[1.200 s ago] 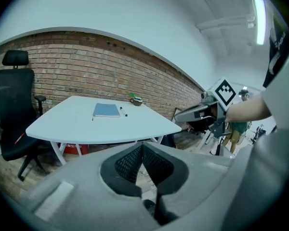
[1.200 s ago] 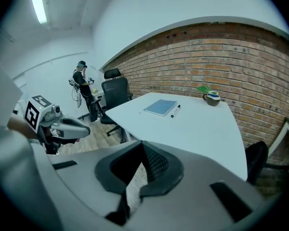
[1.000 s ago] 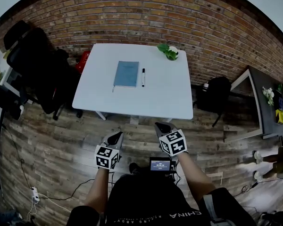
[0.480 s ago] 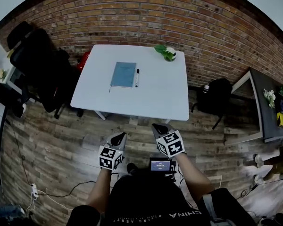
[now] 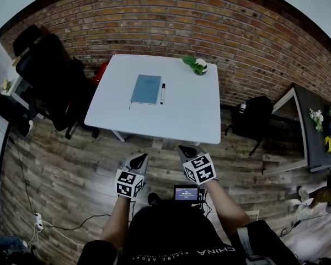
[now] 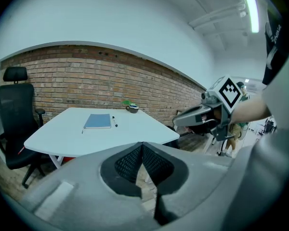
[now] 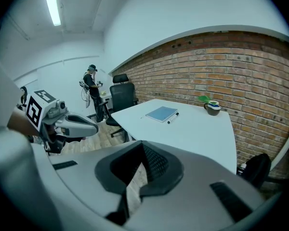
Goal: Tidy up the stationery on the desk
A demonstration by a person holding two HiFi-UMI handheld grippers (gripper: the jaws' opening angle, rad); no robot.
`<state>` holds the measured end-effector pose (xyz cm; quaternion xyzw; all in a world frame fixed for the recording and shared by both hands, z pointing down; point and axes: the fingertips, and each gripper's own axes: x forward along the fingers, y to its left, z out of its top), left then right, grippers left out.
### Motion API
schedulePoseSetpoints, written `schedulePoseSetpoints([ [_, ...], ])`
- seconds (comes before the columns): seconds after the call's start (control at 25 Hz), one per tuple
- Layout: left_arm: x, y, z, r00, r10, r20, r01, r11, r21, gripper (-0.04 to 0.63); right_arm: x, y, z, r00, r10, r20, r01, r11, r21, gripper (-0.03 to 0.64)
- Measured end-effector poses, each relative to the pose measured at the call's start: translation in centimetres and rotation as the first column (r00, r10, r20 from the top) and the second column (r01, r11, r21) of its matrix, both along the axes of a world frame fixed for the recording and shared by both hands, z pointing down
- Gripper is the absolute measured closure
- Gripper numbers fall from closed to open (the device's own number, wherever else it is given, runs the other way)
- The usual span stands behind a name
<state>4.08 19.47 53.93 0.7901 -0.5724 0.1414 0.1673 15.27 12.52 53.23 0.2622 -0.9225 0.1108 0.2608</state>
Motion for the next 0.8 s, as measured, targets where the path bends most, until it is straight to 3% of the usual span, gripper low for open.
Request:
schedulePoseSetpoints([
  [0.8,0.22,-0.68,-0.35,0.999,-0.015,0.043,0.015,1.000,0.012,0.584,0.45,-0.71,-0.18,1.000,-0.013,0.012,0.013,1.000,0.015,0.607],
])
